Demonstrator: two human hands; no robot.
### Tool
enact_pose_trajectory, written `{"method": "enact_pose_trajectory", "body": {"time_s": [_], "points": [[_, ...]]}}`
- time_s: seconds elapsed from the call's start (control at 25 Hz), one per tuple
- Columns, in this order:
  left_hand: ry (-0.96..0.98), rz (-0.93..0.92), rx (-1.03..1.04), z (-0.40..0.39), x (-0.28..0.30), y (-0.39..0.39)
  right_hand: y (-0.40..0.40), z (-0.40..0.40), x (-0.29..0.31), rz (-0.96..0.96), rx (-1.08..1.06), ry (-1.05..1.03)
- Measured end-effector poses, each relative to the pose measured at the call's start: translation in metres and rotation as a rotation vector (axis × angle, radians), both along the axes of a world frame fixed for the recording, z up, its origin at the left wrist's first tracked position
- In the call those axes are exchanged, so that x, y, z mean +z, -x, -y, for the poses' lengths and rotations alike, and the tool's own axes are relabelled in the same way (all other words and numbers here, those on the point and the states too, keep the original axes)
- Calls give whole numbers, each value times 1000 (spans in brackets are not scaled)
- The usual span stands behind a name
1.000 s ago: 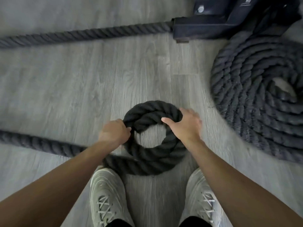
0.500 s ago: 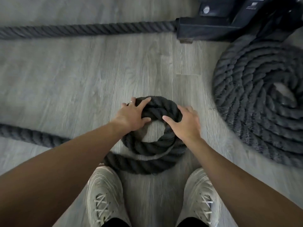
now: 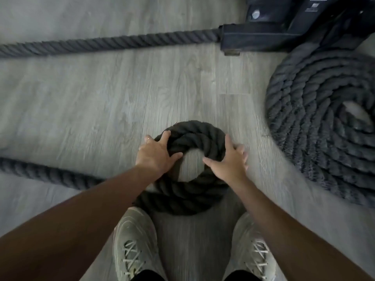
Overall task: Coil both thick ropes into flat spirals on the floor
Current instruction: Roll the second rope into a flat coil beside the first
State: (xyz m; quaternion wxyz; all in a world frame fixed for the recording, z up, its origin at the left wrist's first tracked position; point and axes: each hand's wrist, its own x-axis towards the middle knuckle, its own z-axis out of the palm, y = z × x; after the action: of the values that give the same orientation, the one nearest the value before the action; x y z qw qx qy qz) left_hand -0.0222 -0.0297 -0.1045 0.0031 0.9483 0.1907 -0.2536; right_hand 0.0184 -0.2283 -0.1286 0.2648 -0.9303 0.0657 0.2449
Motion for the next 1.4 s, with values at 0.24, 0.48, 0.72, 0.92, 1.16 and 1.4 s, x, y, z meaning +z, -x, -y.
{"method": "enact_pose_trajectory", "body": {"time_s": [0.24,0.48,0.72,0.92,1.16,1.4], "points": [[153,7,229,13,-12,38,-29,-5,-7,146,-34,-8],[172,26,56,-13,0,-21,-26,0,-15,152,55,53],[179,111,-135,-15,-10,-35,29,-1,-6,75,-179,-3],[124,99,-62,-12,-8,-27,30,7,-10,76,-48,-44],[296,60,326,2,-28,34,-51,-3,-3,294,351,26],[214,81,289,-6,2,7,-49,3,-21,346,303,-121]]}}
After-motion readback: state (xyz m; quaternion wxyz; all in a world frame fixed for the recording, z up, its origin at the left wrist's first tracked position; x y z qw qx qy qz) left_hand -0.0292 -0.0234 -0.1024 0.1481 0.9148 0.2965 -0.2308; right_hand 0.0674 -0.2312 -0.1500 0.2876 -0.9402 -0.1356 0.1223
